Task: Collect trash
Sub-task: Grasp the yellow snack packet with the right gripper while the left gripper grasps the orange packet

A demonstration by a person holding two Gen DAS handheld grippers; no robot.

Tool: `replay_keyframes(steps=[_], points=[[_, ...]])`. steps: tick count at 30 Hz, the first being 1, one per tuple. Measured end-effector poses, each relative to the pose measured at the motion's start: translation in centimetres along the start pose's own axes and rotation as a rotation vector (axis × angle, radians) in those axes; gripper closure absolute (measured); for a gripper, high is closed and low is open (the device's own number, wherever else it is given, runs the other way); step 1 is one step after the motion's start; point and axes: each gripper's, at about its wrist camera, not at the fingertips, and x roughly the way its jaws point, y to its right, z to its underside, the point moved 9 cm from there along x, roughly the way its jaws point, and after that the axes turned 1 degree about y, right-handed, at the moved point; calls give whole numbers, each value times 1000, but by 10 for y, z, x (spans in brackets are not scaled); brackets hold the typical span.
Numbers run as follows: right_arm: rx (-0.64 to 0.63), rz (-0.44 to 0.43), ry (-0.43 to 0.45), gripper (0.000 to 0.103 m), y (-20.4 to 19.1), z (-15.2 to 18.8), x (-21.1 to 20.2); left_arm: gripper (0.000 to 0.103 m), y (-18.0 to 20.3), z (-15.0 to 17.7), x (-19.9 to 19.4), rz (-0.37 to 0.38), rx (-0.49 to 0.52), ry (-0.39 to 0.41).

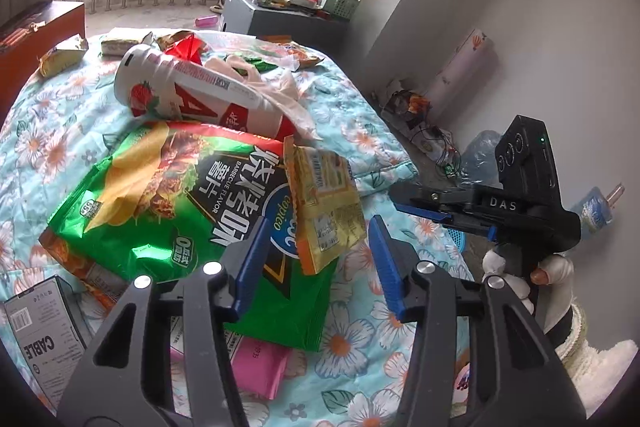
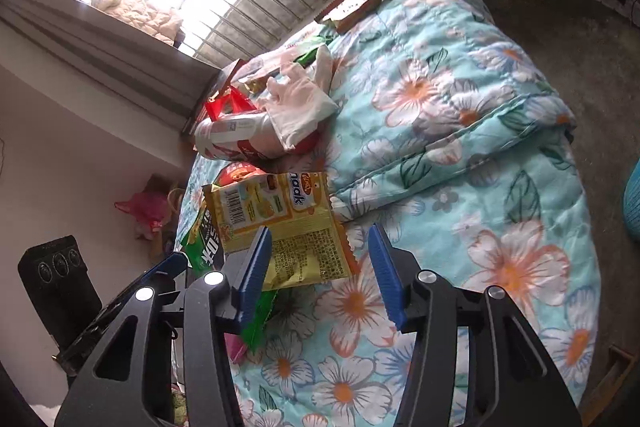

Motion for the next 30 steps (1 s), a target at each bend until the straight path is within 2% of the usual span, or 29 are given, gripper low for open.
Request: replay_keyframes(steps=[3, 8, 12, 14, 16, 19, 21, 23, 30], points=[[49, -1, -36, 64, 8, 0, 23, 61, -5, 2, 13, 17, -43, -19], [102, -40, -81, 72, 15, 5, 40, 63, -9, 4, 28, 69, -105, -51], [102, -60, -91, 73, 14, 6, 42, 63, -6, 6, 33, 163, -169, -70], [101, -65, -93, 74, 14, 8, 42, 63, -4, 5, 33, 179, -174, -67], [106, -75, -97, 74, 15, 7, 43, 64, -2, 4, 34, 175, -168, -61], [108, -85, -104, 74, 16, 4, 48, 71, -2, 4, 42, 136, -161, -71], [105, -83, -104, 74, 17, 6, 46, 79, -3, 3, 47, 102, -160, -79], [102, -81, -102, 74, 18, 7, 40, 87, -4, 5, 50, 103, -174, -91], [37, -62, -62, 74, 7, -3, 9, 89, -5, 4, 34, 108, -167, -53]])
